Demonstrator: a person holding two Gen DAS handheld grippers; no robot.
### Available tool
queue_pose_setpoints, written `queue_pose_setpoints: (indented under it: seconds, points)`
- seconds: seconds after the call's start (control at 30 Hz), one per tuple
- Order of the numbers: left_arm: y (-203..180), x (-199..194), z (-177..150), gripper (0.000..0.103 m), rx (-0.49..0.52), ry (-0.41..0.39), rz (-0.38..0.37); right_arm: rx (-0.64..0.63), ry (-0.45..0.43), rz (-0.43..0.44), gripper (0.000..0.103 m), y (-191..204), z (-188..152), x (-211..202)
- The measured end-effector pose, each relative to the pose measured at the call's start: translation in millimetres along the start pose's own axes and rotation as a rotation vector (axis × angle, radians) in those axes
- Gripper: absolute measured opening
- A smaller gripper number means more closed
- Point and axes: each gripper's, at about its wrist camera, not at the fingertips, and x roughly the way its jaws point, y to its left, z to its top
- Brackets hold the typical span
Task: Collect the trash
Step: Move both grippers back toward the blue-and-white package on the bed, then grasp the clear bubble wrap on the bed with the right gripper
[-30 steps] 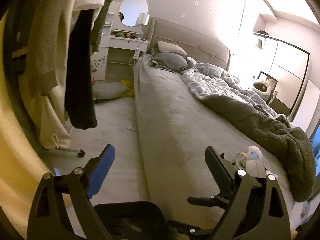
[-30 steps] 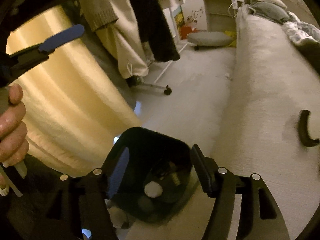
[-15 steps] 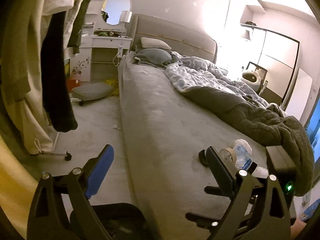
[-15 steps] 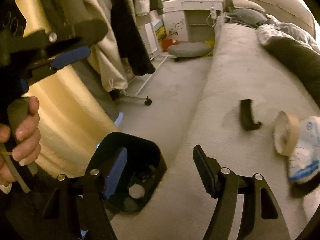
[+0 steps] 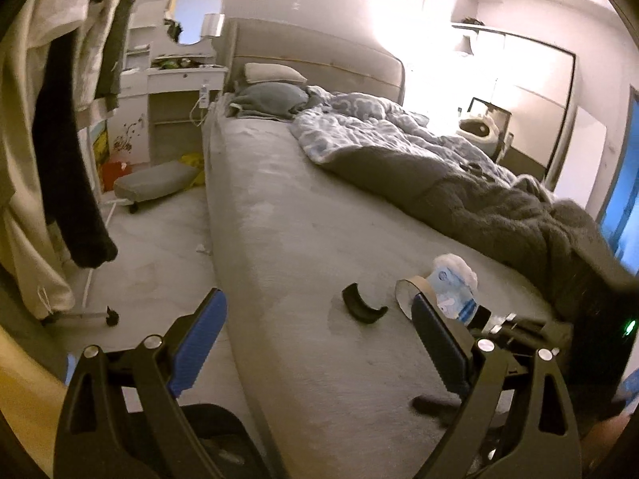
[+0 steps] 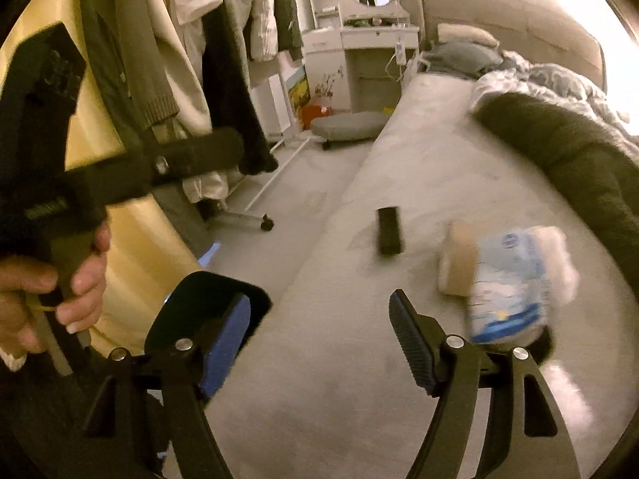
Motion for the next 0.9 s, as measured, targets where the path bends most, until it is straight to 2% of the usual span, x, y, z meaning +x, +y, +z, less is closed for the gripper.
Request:
queue_pose_setpoints:
  seconds: [0.2, 0.4, 0.73, 0.9]
  points:
    - [-9, 18, 0, 0.095, 0.041, 0.023, -0.01, 0.032, -0.066, -0.048, 0.076, -38, -6, -33]
    - [-16, 43, 1, 0.095, 0.081, 0.061, -0.026, 0.066, -0.081, -0.104, 0.077, -69, -15, -48]
    - [-39, 78, -1, 0.095, 0.246, 0.081, -0.085, 0.074, -0.037, -0.142, 0.079, -104, -41, -58]
    - [-44, 99, -8, 0.095, 0.319, 0.114, -0.126, 0.087, 0.02, -0.146, 0.079, -121, -53, -51]
